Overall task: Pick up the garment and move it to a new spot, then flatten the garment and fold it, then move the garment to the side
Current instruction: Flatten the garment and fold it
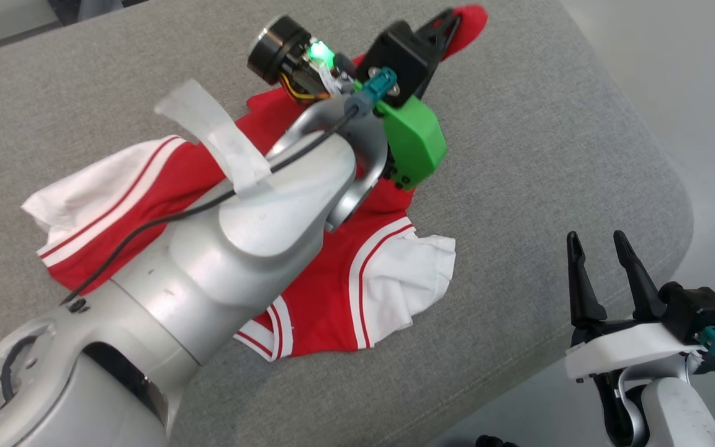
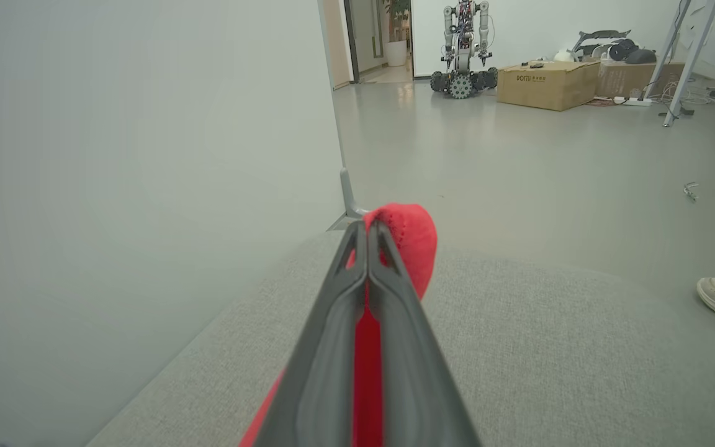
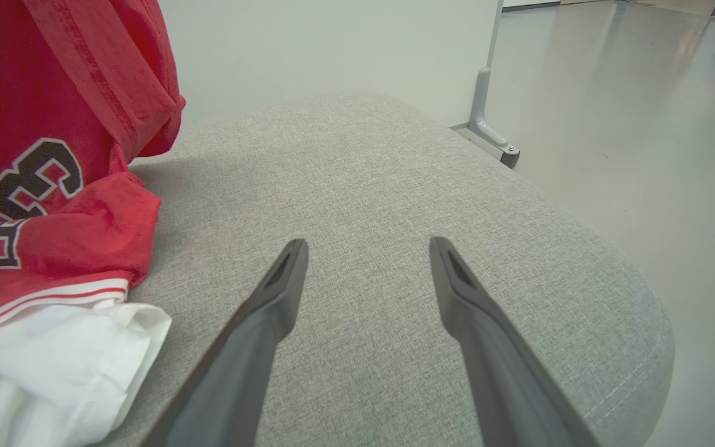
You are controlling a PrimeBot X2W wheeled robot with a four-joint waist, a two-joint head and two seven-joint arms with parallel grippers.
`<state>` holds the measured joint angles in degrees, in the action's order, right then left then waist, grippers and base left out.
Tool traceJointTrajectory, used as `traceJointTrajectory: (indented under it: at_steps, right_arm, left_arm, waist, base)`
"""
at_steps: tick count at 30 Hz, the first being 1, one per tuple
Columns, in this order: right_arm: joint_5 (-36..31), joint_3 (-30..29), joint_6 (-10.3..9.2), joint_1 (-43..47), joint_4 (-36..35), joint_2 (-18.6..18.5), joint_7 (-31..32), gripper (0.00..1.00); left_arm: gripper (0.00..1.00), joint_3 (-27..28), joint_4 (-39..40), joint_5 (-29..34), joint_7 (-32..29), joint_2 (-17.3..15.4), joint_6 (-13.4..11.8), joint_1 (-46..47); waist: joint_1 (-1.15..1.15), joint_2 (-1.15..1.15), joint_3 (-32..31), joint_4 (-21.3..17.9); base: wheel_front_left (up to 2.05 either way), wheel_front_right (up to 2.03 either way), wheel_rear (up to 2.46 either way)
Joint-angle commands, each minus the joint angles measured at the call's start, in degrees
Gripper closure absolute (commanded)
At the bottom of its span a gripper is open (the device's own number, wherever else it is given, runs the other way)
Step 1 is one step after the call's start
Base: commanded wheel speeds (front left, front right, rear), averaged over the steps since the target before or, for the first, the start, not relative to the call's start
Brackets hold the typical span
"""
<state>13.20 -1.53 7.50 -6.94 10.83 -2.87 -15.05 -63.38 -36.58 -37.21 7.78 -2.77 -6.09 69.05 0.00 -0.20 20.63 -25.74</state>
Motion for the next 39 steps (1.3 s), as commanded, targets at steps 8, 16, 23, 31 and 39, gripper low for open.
traceJointTrajectory:
  at_steps: [8, 16, 23, 31, 39]
  right_arm:
    - [-2.48, -1.3, -0.02, 2.27, -0.3, -0.1, -0.19, 0.0]
    - [-3.43, -1.08, -0.02, 2.41, -0.14, -0.1, -0.19, 0.0]
    - [-3.42, -0.88, -0.02, 3.16, 0.02, -0.1, -0.19, 0.0]
    - [-2.88, -1.24, -0.02, 4.85, 0.22, -0.11, -0.19, 0.0]
    - [-4.02, -2.04, -0.02, 6.41, 1.17, -0.1, -0.19, 0.0]
  left_arm:
    - [1.0, 4.92, 0.16, -2.07, 1.57, -3.36, 0.6, 7.15]
    - [1.0, 9.39, 1.74, -5.53, 1.71, -6.36, 3.8, 12.02]
    - [1.0, 13.64, 5.71, -10.66, 2.37, -5.75, 7.44, 14.87]
    - [1.0, 13.91, 16.74, -14.99, 0.38, -12.84, 9.98, 5.4]
    - [1.0, 7.81, 32.7, -20.07, -1.3, -28.01, 10.58, -20.78]
  waist:
    - [0.0, 0.2, -6.51, 2.58]
    - [0.0, 0.2, -9.45, 2.96]
    - [0.0, 0.2, -10.84, 2.77]
    - [0.0, 0.2, -11.65, 3.65]
    - [0.0, 0.2, -10.71, 8.15]
  base:
    - [0.0, 0.0, 0.0]
    - [0.0, 0.0, 0.0]
    - [0.0, 0.0, 0.0]
    - [0.0, 0.0, 0.0]
    - [0.0, 0.0, 0.0]
